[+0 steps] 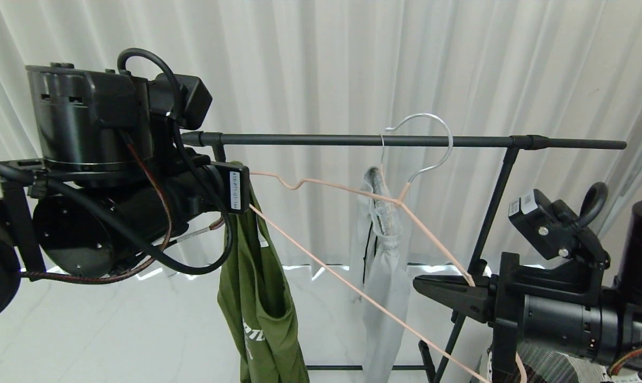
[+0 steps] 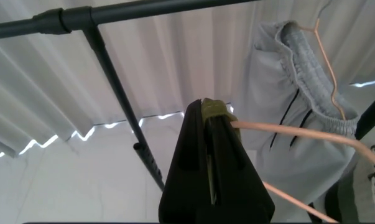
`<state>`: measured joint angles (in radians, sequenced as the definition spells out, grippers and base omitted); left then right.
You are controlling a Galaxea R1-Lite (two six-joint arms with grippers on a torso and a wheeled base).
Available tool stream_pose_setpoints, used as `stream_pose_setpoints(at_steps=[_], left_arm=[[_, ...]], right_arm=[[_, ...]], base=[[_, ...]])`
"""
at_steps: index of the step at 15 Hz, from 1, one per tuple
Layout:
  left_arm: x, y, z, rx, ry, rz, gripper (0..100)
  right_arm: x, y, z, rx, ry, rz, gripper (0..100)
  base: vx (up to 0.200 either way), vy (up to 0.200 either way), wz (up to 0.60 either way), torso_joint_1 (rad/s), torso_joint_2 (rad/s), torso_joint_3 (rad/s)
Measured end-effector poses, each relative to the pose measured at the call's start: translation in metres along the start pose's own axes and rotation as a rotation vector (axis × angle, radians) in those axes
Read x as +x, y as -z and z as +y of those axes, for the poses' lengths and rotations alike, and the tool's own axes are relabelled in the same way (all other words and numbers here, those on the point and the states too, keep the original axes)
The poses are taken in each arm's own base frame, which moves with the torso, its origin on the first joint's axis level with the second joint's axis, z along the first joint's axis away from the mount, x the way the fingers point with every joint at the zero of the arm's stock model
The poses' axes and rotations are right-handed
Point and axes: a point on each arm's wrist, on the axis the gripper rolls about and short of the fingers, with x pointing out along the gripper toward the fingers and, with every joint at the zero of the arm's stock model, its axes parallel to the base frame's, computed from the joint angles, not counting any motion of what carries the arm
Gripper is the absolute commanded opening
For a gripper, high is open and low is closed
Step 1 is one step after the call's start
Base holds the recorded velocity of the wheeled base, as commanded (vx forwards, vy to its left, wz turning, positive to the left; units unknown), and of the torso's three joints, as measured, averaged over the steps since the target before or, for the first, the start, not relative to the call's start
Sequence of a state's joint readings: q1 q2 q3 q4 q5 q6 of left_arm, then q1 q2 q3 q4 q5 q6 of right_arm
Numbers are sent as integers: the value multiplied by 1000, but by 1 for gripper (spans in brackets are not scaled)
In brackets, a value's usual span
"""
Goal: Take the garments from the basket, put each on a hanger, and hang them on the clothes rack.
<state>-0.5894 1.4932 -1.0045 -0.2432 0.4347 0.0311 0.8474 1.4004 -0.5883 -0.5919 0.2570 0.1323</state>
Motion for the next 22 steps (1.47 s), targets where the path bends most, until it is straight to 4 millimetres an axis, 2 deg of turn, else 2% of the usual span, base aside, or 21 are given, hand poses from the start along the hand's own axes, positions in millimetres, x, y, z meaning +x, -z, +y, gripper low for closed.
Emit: stream_pose_setpoints(at_steps=[5,10,14,22], left_arm=[[-12,-2,-7,4,42,-18,0],[-15,-4,-10,-24,46,-26,0],[-22,-4,-22,-44,97,-30,0],[-40,-9,-43,-45,250,-62,0]], right_arm=[[14,-5,-5,25,10,1,0],[27,3,10,46,-61,49,0],[40,4,14,48,-80,69,0],[63,-7,11,48,-68,50,0]], base=[[0,0,0,0,0,0],[0,0,0,0,0,0],[0,0,0,0,0,0],[0,0,0,0,0,0]])
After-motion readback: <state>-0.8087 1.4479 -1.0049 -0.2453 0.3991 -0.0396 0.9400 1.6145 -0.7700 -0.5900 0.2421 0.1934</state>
